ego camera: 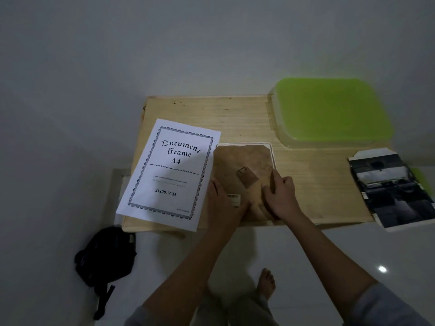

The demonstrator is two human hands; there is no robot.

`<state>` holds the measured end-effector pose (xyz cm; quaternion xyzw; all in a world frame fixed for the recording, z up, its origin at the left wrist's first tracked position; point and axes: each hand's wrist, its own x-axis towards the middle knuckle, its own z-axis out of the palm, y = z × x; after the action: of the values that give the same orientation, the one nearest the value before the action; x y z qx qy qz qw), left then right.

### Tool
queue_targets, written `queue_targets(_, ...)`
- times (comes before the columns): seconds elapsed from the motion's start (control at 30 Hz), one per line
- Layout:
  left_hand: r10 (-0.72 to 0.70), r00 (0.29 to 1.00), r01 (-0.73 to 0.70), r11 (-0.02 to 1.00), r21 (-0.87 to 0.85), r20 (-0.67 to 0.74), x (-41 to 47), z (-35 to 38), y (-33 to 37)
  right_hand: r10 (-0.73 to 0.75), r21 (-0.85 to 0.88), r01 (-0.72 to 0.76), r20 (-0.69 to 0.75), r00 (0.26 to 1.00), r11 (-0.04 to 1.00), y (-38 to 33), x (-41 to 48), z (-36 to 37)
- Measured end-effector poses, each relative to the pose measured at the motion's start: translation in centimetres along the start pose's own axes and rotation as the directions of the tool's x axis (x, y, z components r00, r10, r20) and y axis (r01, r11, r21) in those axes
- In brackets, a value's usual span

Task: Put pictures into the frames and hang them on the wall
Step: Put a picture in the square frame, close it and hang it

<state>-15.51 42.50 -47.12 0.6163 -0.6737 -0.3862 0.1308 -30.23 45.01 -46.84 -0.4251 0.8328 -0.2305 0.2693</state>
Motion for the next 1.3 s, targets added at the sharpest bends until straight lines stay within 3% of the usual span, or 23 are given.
queue_targets(0.1, -0.02, 0.999, 0.02, 1.0, 0.009, -0.027, -0.3, 0.4, 0.1, -0.017, -0.028, 0.019, 0.069, 0.998, 0.999, 0.5, 0.5, -0.6)
queue_targets(0.27, -0.023, 0.999, 0.027, 0.995, 0.093, -0.042, -0.3, 1.1, 0.4, -0.038, -0.105, 0.044, 0.059, 0.998, 0.994, 1.3, 0.7, -1.1)
queue_targets(0.53, -0.017, 0.996, 0.03, 0.987, 0.157, -0.082, -0.3, 1.6, 0.6, -0.073, -0.019, 0.075, 0.092, 0.993, 0.997, 2.1, 1.2, -1.3)
queue_targets(0.9, 0.026, 0.99, 0.016, 0.958, 0.288, -0.14, 0.1, 1.6, 0.2, -0.082, -0.062, 0.094, 0.181, 0.98, 0.994, 2.6, 1.5, -2.0)
queue_targets(1.17, 0.016, 0.993, 0.016, 0.962, 0.272, -0.114, 0.7, 1.2, 0.0, -0.105, 0.048, 0.1, 0.117, 0.988, 0.994, 3.2, 1.1, -1.6)
queue_targets(1.3, -0.003, 0.997, 0.014, 0.99, 0.14, -0.079, 0.6, 0.8, -0.9, -0.093, 0.087, 0.086, 0.074, 0.993, 0.992, 3.4, 0.1, -0.7)
